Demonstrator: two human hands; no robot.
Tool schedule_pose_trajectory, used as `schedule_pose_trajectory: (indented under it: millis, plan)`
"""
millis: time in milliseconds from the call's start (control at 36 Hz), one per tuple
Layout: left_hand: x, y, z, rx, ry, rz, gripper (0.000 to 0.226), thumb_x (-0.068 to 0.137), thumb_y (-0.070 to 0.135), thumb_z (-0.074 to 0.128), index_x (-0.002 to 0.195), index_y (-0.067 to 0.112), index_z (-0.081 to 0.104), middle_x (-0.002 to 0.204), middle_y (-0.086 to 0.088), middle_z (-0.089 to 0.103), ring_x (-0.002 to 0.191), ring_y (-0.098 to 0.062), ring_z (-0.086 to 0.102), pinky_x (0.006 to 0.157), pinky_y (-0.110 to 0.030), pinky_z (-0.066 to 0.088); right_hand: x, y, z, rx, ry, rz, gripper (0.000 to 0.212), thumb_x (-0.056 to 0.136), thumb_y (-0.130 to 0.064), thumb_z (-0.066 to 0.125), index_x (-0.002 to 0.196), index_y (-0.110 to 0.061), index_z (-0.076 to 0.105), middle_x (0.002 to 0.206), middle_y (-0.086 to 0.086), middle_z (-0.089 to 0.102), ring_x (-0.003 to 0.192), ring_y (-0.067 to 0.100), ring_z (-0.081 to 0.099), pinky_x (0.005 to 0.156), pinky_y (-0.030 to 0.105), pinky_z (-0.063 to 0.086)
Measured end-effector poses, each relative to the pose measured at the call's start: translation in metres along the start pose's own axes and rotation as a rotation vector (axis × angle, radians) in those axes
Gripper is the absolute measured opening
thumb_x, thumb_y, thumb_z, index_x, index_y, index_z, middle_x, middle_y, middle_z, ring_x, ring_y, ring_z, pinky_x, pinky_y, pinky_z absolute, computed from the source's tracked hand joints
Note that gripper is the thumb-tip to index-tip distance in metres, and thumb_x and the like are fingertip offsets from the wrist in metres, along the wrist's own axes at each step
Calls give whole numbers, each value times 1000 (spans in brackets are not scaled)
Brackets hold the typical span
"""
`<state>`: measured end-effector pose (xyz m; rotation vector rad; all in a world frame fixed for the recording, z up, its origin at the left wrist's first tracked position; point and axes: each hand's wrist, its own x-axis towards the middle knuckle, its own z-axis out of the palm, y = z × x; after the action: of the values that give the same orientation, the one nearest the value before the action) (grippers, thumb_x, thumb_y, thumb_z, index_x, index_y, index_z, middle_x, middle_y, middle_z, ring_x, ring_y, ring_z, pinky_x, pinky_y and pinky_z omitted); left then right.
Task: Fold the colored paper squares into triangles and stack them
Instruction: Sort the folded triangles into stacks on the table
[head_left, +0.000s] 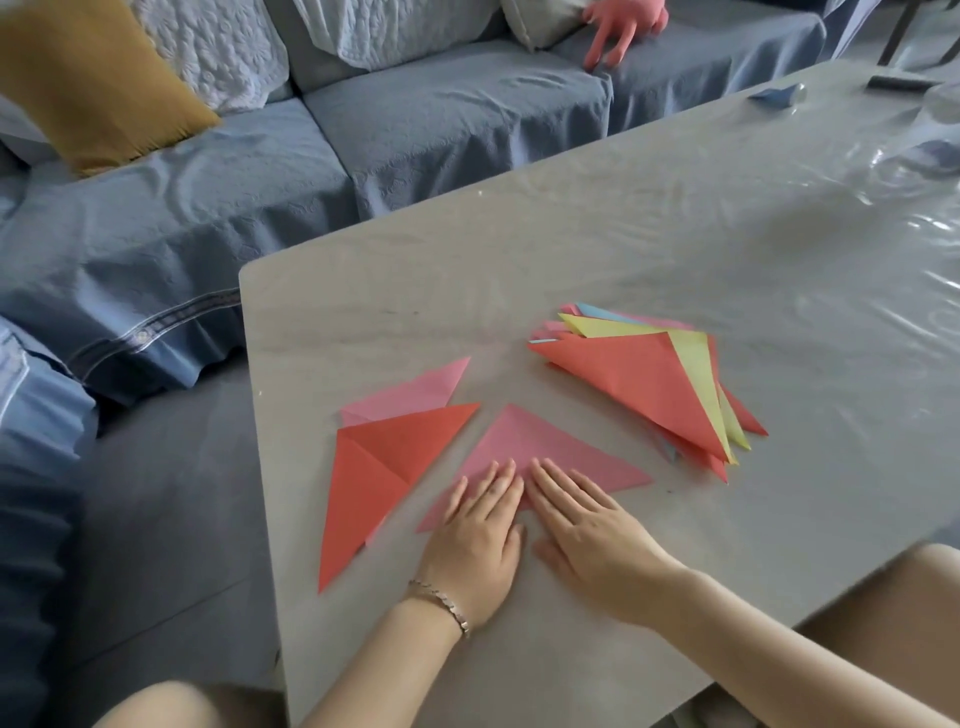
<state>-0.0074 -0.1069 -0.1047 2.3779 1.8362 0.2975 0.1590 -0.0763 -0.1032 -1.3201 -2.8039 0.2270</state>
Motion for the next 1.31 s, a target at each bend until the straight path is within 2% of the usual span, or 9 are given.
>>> schedule_pose_trajectory:
  millis: [83,222,389,583,750,1056,1194,1250,1306]
  plan:
    - [-5,4,3,-21,6,-23,46,88,25,33,121,3,57,128,-9,57,118,-21,54,104,-31,23,0,-1,0,-56,32,0,69,100,-40,4,124,-3,57,131,12,54,124,22,49,110,29,11]
    - [-13,12,3,32,-118,-79,65,98,40,4,128,5,50,135,-8,51,126,-19,47,104,-33,19,-2,3,-2,-91,30,-5,71,98,-40,1,125,-4,56,132,13,53,124,22,49,109,29,12]
    - [-24,-7,4,120,-65,-60,61,97,47,5,135,12,35,142,0,40,136,-12,17,106,-32,14,-9,15,-1,-161,16,15,74,98,-48,4,124,-2,56,134,15,51,125,22,47,107,29,12]
    - [-32,-25,2,177,-33,-84,62,96,50,7,139,11,30,144,-1,36,141,-11,3,108,-27,11,-21,28,-5,-199,-2,109,78,96,-52,5,125,1,55,134,16,50,123,26,49,107,28,11]
    - [-39,-33,1,197,4,-92,62,97,50,10,147,14,3,144,1,33,142,-9,-5,110,-25,8,-32,38,-8,-220,10,170,78,97,-53,8,125,3,53,133,17,50,124,27,46,107,29,11]
    - [-45,-33,-1,244,27,-149,65,96,53,8,138,8,31,141,-2,37,141,-8,-9,109,-24,8,-47,47,-13,-188,-14,260,78,97,-54,10,125,6,51,134,17,46,131,18,25,111,28,7]
    - [-53,-35,-7,201,-14,-175,67,96,53,9,147,10,4,143,-1,35,142,-8,-8,110,-25,5,-47,45,-14,-159,-59,301,80,96,-54,8,124,5,55,132,20,50,125,29,45,108,30,9]
    - [-56,-36,-9,184,-49,-202,69,95,55,9,147,10,8,147,0,28,142,-8,-7,111,-25,5,-45,41,-15,-152,-82,319,77,96,-52,12,121,5,56,129,20,53,121,30,51,107,32,14]
    - [-59,-35,-10,171,-81,-228,70,94,55,7,141,7,26,145,-2,32,142,-10,-1,110,-25,4,-42,37,-20,-117,-62,330,69,89,-50,25,112,2,64,120,18,61,113,31,58,103,37,34]
